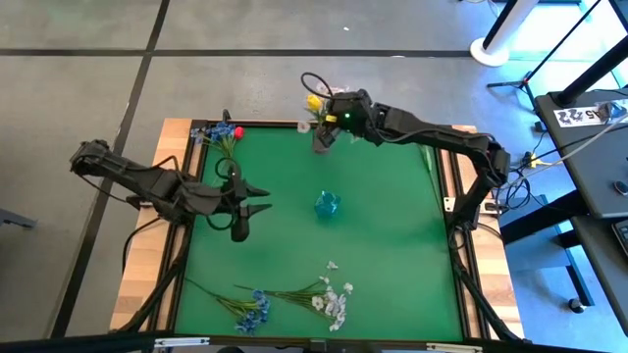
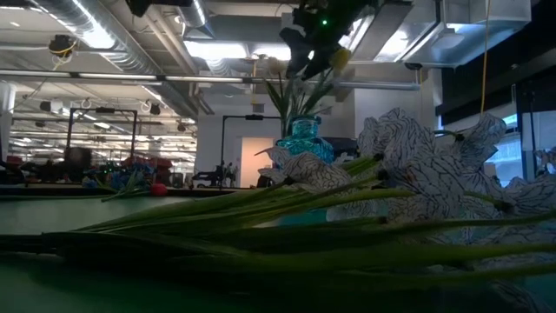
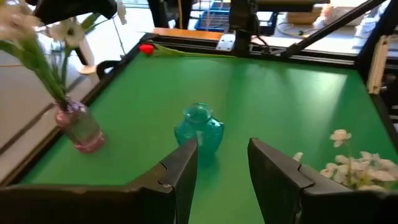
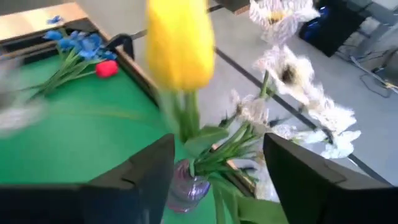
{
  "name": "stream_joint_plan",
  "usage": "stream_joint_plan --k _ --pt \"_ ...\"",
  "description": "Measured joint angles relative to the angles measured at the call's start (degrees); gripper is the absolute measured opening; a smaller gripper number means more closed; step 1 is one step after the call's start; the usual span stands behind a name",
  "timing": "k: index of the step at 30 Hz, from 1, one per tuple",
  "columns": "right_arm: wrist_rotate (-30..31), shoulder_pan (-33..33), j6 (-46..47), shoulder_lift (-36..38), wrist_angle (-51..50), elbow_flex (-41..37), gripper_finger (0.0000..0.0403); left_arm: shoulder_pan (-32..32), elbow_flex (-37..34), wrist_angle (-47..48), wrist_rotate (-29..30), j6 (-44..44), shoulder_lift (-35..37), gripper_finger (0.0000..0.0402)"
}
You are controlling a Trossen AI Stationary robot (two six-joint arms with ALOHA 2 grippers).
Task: Sort flowers into vase by color
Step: Put the white flower into the violet vase
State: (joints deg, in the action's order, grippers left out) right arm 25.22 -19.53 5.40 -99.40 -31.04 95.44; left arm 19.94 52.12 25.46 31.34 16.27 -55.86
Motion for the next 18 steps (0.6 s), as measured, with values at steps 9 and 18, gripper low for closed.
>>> stream_joint_plan --k 9,18 --pt "-5.6 0.0 -1.4 4.6 0.3 -0.1 0.0284 2.5 -2.4 -3.1 -4.6 -3.1 -4.4 0.0137" --pt "-16.0 0.1 -2.6 5.4 4.5 -0.1 0.0285 8.6 -6.5 -14.8 -7.1 -4.9 -11.6 0.0137"
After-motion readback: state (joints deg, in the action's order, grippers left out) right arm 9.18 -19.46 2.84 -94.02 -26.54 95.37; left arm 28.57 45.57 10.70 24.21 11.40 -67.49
